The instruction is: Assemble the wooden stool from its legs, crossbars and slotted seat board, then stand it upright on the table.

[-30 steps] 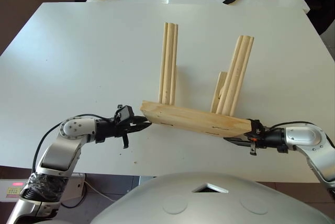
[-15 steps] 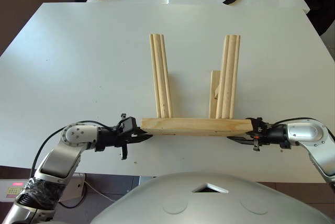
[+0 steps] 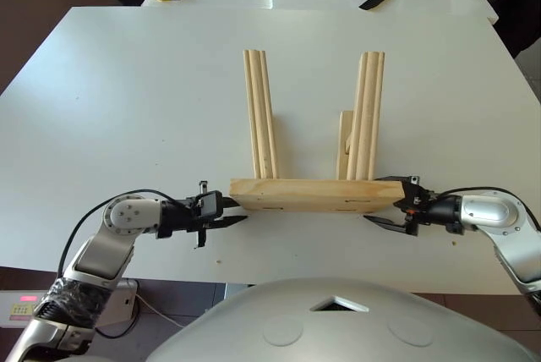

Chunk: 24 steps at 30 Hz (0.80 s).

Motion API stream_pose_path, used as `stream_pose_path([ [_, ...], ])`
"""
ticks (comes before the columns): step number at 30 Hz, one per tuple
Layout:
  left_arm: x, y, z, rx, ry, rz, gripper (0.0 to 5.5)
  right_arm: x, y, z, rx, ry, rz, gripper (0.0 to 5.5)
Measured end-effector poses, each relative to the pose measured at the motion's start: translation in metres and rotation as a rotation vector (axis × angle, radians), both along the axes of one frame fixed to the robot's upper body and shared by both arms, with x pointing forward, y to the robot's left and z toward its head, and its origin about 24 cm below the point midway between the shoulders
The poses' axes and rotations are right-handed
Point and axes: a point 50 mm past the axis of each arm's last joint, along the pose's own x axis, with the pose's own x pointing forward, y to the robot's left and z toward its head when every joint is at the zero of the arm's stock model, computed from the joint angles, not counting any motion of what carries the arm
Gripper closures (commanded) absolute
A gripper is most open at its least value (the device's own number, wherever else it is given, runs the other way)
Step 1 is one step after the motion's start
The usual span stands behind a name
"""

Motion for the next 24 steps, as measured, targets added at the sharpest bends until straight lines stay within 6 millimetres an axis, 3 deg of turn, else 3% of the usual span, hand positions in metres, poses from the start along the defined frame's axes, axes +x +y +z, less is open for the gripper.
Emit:
stream_pose_path([
  [3, 0.002, 0.003, -0.001, 0.003, -0.023, -0.005, 4.21, -0.001, 0.002, 0.0, 0.006, -0.004, 0.007, 0.46],
  [6, 0.005, 0.007, -0.002, 0.001, -0.024, 0.013, 3.86, -0.001, 0.005, 0.0, 0.013, -0.01, 0.027, 0.12],
  [13, 0.005, 0.011, -0.004, -0.014, -0.037, 0.074, 2.77, 0.004, 0.003, 0.002, 0.002, -0.003, 0.095, 0.1],
  [24, 0.014, 0.003, -0.011, -0.074, -0.034, 0.143, 2.77, 0.013, -0.005, 0.005, -0.032, -0.006, 0.158, 0.1],
])
